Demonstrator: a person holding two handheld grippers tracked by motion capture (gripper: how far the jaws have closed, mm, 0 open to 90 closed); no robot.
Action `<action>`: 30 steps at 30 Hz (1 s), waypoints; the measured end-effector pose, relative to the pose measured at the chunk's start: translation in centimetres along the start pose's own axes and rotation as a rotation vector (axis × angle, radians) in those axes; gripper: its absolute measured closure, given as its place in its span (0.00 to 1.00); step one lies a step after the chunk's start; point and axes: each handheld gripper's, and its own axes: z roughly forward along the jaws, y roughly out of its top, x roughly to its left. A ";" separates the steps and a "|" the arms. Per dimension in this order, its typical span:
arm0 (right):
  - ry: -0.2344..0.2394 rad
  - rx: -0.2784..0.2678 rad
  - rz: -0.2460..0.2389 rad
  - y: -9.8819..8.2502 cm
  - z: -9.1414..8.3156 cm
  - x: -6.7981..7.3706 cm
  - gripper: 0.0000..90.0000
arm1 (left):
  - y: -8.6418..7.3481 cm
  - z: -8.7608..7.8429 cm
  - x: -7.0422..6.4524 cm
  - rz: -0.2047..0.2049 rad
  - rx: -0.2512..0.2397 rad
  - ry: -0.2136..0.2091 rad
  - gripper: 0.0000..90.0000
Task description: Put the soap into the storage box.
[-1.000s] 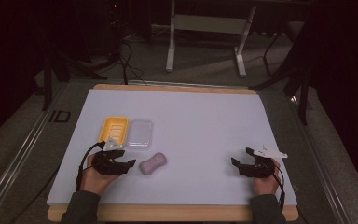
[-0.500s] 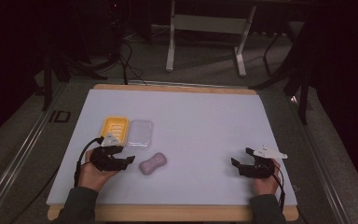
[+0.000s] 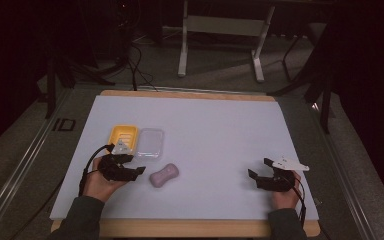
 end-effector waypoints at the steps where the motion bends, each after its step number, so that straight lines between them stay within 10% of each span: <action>1: 0.000 0.000 0.000 0.0 0.0 0.0 0.19 | 0.1 0.0 0.0 0.008 0.004 0.002 0.41; 30: 0.002 -0.006 0.004 0.0 -0.1 0.0 0.19 | 3.5 1.4 -2.0 0.103 0.071 -0.047 0.40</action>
